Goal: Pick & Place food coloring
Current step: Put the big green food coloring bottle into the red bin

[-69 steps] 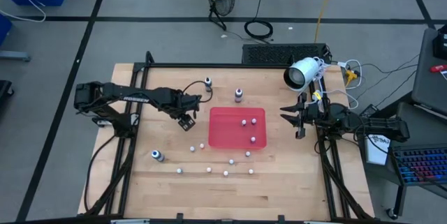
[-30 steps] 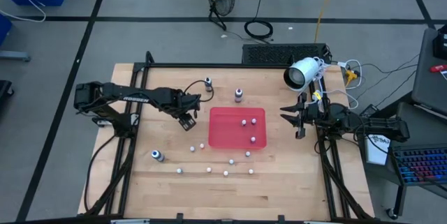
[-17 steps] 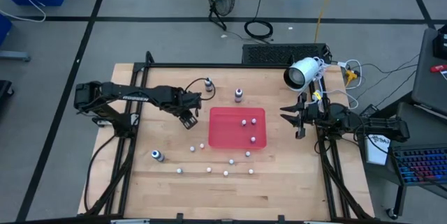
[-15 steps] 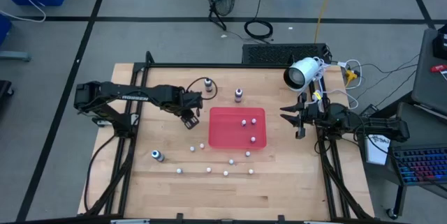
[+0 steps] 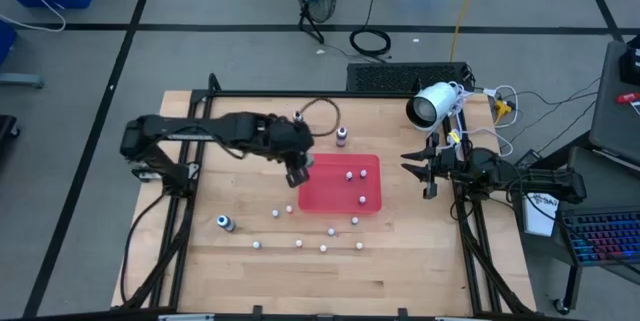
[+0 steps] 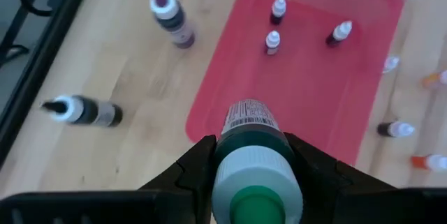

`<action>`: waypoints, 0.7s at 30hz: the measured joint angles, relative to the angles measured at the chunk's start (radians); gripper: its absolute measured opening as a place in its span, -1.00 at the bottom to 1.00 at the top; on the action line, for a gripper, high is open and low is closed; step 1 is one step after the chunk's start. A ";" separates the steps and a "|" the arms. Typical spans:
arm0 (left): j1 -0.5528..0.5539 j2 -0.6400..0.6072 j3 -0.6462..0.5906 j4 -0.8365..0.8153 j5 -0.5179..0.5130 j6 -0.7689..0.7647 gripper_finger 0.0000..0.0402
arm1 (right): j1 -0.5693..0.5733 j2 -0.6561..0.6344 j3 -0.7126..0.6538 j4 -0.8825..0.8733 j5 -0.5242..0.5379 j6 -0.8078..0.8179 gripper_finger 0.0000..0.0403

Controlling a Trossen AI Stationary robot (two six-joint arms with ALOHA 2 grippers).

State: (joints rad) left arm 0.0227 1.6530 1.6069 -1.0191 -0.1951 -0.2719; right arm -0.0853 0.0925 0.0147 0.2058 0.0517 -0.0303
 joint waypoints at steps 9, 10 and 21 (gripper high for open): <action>0.068 0.240 0.053 -0.036 0.033 0.110 -0.29 | 0.000 0.000 0.000 0.000 0.000 0.000 -0.50; 0.080 0.257 0.053 -0.033 0.052 0.112 -0.29 | 0.000 0.000 0.000 0.000 0.000 0.000 -0.50; 0.148 0.360 0.053 -0.019 0.112 0.121 -0.29 | 0.000 0.000 0.000 0.000 0.000 0.000 -0.50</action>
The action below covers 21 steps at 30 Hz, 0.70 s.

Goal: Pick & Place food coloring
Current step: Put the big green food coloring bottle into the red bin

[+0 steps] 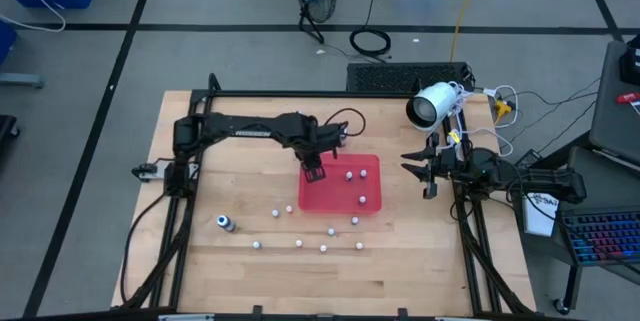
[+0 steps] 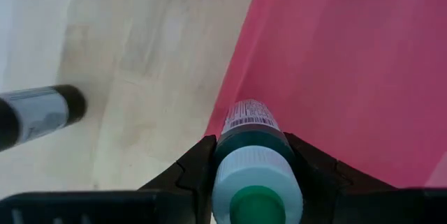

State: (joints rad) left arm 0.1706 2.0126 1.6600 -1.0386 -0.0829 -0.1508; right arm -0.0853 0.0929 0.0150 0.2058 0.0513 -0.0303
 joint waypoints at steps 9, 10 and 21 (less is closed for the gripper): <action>-0.006 0.000 -0.020 0.040 0.057 -0.023 -0.28 | 0.000 0.000 0.000 0.000 0.000 0.000 -0.50; -0.008 0.002 -0.020 0.042 0.053 -0.028 -0.22 | 0.000 0.000 0.000 0.000 0.000 0.000 -0.50; -0.010 0.005 -0.020 0.039 -0.007 -0.065 0.29 | 0.000 0.000 0.000 0.000 0.000 0.000 -0.50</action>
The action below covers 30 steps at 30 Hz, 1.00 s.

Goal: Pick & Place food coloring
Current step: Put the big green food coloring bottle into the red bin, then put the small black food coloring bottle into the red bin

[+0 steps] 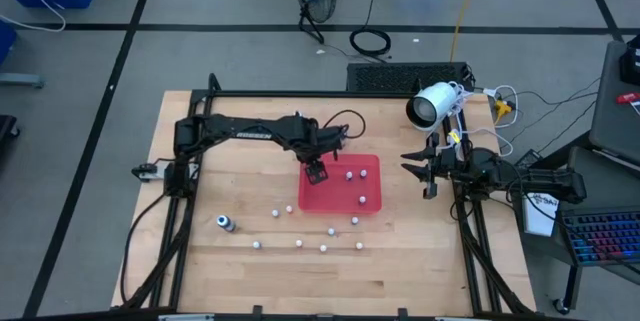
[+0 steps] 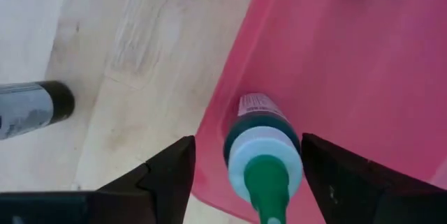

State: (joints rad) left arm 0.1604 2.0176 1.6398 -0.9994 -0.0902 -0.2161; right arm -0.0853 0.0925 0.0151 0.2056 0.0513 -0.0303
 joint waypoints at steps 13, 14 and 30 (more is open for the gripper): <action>-0.085 -0.176 0.018 -0.101 0.064 -0.040 0.30 | 0.000 0.000 0.000 0.000 0.000 0.000 -0.50; -0.110 -0.184 0.018 -0.100 0.066 -0.030 0.31 | 0.000 0.000 0.000 0.000 0.000 0.000 -0.50; -0.453 -0.173 0.002 -0.293 -0.076 -0.373 0.13 | 0.000 0.000 0.000 0.001 0.000 0.000 -0.50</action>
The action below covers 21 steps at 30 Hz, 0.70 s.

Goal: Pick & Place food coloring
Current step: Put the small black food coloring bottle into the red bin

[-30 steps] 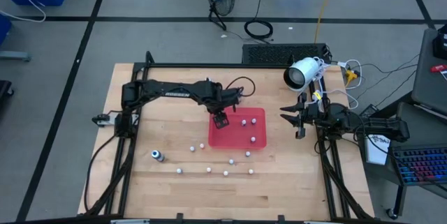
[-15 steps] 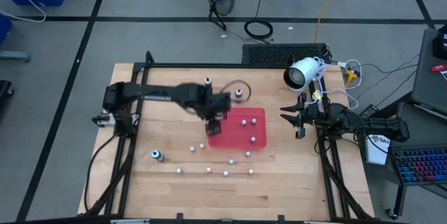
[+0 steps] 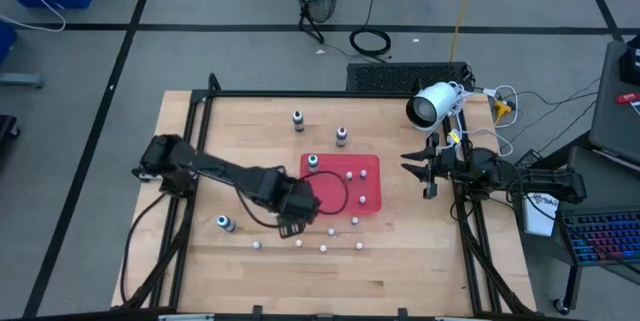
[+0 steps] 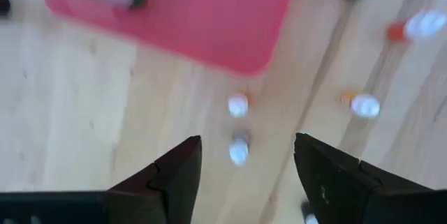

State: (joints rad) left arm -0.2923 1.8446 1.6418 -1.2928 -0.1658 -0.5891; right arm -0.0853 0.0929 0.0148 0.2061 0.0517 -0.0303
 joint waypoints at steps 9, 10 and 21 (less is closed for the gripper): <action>-0.038 -0.001 -0.147 0.014 0.034 -0.115 0.02 | 0.000 0.000 0.000 0.000 0.000 0.000 -0.50; -0.038 -0.010 -0.174 0.026 0.034 -0.126 0.02 | 0.000 0.000 0.000 0.000 0.000 0.000 -0.50; -0.113 -0.184 -0.426 0.257 0.122 -0.294 0.02 | 0.000 0.000 0.000 0.000 0.000 0.000 -0.50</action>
State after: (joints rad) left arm -0.4050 1.6611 1.2163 -1.0361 -0.0435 -0.8836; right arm -0.0853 0.0928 0.0148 0.2058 0.0517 -0.0303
